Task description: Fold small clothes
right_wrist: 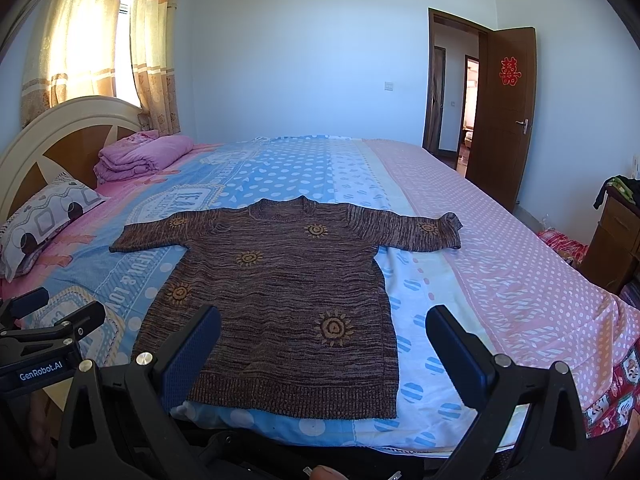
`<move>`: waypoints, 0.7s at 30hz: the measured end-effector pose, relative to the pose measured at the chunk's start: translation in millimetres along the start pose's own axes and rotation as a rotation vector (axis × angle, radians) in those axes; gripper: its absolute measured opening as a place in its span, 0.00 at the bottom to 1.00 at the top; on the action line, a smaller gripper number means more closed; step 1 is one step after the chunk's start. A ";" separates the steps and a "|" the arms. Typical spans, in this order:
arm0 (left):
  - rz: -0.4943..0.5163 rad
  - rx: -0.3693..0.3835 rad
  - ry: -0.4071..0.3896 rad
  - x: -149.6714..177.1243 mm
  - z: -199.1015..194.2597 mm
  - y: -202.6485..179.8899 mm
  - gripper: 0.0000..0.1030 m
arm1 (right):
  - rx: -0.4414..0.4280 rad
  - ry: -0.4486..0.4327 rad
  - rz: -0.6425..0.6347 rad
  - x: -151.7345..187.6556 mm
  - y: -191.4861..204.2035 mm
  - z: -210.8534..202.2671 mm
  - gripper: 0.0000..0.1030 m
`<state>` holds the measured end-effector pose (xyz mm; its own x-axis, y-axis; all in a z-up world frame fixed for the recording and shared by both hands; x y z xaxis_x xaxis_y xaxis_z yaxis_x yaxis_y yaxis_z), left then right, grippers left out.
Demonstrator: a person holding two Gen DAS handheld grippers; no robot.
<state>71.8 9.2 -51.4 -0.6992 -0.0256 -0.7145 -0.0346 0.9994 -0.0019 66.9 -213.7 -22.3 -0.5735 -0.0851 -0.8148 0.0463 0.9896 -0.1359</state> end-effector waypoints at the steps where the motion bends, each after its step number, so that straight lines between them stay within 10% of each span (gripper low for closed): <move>1: 0.000 0.000 0.001 0.0 0.1 0.0 1.00 | 0.000 0.000 0.001 -0.4 -0.3 -0.2 0.99; 21: 0.001 0.000 -0.001 -3.1 -1.3 -1.5 1.00 | -0.003 0.002 -0.002 1.4 1.6 0.9 0.99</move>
<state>73.0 7.7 -48.3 -0.6985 -0.0246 -0.7152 -0.0342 0.9994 -0.0010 66.9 -212.3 -24.2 -0.5755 -0.0872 -0.8132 0.0428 0.9897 -0.1365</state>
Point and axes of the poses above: each gripper's, at about its wrist camera, not at the fingertips, and z roughly the way its jaws point, y to its left, x to its underside, the point moved 9 cm from there along z, roughly the way its jaws point, and after that the axes turned 4 degrees about y, right-handed, at the moved point
